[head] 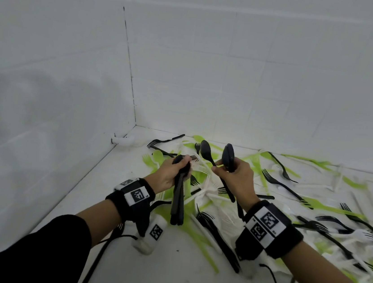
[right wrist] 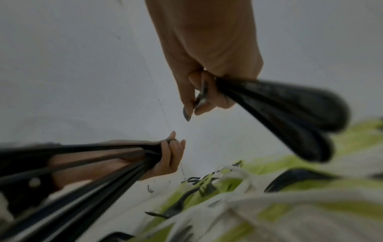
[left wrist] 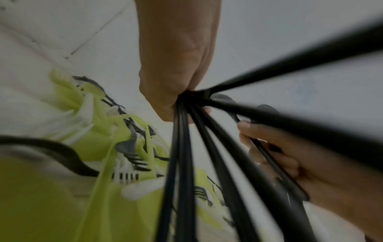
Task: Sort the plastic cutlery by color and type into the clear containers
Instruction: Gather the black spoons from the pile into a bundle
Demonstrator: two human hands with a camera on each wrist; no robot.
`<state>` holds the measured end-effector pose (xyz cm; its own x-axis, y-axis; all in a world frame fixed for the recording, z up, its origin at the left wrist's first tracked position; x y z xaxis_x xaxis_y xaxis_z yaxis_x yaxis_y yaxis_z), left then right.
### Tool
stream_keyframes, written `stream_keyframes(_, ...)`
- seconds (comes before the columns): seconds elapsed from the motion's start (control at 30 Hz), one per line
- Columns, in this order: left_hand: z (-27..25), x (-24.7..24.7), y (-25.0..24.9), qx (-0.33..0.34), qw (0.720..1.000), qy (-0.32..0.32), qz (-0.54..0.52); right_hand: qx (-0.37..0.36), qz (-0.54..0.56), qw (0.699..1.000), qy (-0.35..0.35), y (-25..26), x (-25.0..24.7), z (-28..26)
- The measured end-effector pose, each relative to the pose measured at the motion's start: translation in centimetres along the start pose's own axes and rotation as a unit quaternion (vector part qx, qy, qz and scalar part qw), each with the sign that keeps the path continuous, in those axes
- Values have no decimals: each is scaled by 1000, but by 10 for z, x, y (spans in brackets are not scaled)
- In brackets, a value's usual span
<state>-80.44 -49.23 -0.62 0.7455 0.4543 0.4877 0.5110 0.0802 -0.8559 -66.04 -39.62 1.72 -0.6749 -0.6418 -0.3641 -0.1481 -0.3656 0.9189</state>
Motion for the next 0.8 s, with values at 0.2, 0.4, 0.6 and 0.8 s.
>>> stream_keyframes(0.2, 3, 0, -6, 9, 998, -38, -48, -38, -97, 993, 55, 2, 14, -5)
stream_keyframes(0.4, 4, 15, -5, 32, 996, -78, -36, -32, -96, 993, 61, 5, 29, -1)
stream_keyframes(0.6, 3, 12, -10, 45, 997, -55, 43, 30, -42, 981, 187, 13, 22, 0)
stream_keyframes(0.8, 0, 20, -7, 81, 994, -28, 62, 90, -15, 969, 230, 11, 28, 5)
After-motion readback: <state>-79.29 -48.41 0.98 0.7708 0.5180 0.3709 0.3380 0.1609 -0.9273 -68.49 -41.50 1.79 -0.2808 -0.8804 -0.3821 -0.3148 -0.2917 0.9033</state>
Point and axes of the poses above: each hand's wrist, its own z-axis towards the middle knuckle, its own x-axis out of the palm, y = z × x, the point moved 1 cm from there along z, towards the middle knuckle, and after that the axes turned 12 degrees about y, right-handed, at the moved point
